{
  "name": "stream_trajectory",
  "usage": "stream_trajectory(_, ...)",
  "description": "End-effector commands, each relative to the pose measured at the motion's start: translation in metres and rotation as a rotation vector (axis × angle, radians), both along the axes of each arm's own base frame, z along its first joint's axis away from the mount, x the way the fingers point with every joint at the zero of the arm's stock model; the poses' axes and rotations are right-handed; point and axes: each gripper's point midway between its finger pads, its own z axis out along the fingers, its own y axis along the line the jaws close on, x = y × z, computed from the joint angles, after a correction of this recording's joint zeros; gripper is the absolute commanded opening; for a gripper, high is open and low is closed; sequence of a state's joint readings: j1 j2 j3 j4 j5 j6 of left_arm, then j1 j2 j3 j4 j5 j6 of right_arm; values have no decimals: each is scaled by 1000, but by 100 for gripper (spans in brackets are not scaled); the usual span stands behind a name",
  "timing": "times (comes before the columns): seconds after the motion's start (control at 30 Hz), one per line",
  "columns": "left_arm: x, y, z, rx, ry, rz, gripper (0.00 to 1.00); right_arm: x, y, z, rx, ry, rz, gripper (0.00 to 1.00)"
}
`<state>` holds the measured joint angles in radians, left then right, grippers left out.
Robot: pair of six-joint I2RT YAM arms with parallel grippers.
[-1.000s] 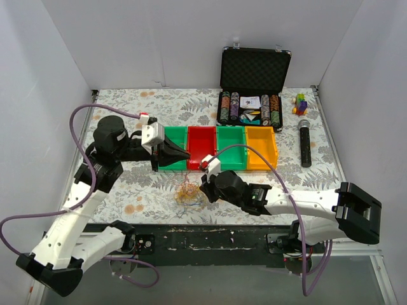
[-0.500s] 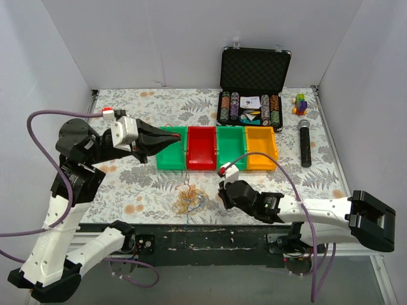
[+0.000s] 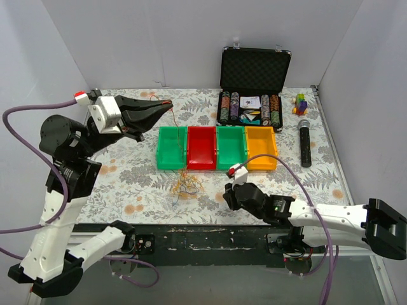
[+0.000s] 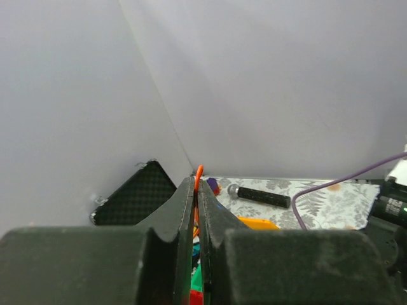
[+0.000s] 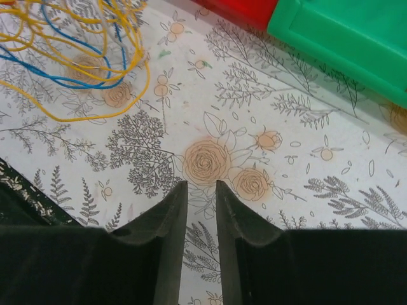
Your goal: Untangle the cables
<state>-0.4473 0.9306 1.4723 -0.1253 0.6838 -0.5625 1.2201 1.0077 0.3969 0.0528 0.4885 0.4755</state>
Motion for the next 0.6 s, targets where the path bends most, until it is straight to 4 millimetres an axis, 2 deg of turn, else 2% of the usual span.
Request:
stream_trajectory(0.0,-23,-12,3,12,35,-151,0,9,44,81,195,-122,83,40)
stream_trajectory(0.07,-30,-15,4,27,38,-199,0,10,60,108,237,-177,140,47)
stream_trajectory(0.1,-34,-16,4,36,33,-223,0,9,69,117,244,-196,176,55)
stream_trajectory(0.17,-40,-18,6,48,26,-259,0,8,86,130,251,-216,237,57)
stream_trajectory(0.33,-45,-20,13,51,22,-289,0,1,116,127,245,-201,335,59)
stream_trajectory(0.5,-57,-20,17,65,19,-345,0,8,120,100,196,-195,305,59)
stream_trajectory(0.57,-60,-20,22,63,15,-357,0,3,124,95,197,-182,335,59)
